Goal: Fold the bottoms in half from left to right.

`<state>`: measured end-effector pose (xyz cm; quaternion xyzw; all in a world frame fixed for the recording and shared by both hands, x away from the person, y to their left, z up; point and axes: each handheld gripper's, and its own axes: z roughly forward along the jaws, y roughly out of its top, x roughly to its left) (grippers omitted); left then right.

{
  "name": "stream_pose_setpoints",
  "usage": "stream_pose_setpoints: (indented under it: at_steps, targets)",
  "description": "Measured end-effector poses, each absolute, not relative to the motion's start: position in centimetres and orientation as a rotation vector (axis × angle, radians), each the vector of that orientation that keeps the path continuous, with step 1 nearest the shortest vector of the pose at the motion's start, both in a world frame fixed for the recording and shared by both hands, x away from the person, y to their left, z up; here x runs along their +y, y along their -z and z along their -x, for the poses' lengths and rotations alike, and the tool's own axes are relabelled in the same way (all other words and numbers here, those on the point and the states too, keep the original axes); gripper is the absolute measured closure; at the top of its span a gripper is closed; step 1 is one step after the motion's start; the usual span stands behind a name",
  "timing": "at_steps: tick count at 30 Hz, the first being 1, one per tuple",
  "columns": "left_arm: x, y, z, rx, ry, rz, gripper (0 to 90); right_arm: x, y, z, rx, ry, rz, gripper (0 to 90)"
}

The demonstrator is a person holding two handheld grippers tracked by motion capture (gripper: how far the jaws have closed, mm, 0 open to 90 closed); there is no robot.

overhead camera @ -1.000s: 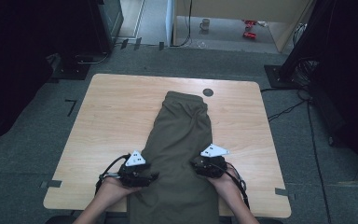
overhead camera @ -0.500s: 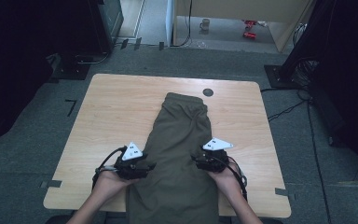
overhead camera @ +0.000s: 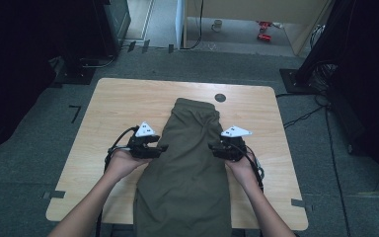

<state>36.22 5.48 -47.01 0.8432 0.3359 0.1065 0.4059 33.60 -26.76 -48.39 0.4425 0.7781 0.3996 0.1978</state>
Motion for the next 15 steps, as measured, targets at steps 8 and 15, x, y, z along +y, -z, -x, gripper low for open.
stream_pose_setpoints:
  at_steps: [8,15]
  targets:
    - [5.1,46.8,-40.0,0.89,-0.236,-2.135,46.9,-28.1,48.3,-36.8,2.162,-1.092,-1.316,37.8]
    - [4.3,47.1,-42.1,0.868,-0.259,-2.129,46.7,-28.1,48.4,-38.9,2.157,-1.081,-1.331,36.5]
